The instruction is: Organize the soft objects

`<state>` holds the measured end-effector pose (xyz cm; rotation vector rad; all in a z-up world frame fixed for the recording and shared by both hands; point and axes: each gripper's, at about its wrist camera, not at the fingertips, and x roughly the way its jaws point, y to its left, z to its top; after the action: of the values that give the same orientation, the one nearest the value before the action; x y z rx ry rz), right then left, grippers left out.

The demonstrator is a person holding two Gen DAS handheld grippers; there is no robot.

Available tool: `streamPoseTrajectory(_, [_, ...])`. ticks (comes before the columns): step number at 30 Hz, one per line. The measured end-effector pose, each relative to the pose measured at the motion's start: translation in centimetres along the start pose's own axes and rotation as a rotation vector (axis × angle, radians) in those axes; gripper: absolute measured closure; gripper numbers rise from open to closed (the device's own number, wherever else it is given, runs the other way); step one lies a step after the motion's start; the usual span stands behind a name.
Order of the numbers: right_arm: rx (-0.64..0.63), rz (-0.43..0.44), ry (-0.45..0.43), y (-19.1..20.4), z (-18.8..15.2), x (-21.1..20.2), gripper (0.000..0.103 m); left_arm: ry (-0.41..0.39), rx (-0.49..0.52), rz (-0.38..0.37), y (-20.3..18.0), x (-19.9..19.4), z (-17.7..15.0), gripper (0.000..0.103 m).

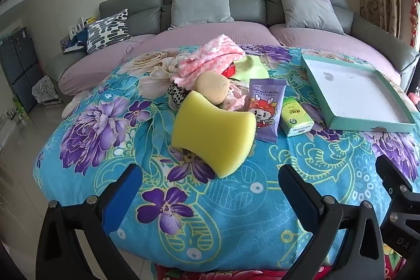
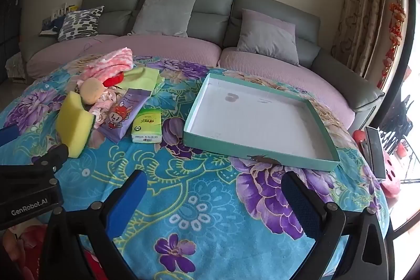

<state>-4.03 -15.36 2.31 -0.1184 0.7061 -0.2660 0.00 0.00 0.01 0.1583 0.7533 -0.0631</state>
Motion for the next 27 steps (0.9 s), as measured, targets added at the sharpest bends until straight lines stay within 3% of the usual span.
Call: streamPoseTrajectory(27, [0.024,-0.002,-0.006,-0.9,-0.3,-0.2,0.0,-0.023,0.038,0.019,-1.0,-0.5,-0.2,0.0])
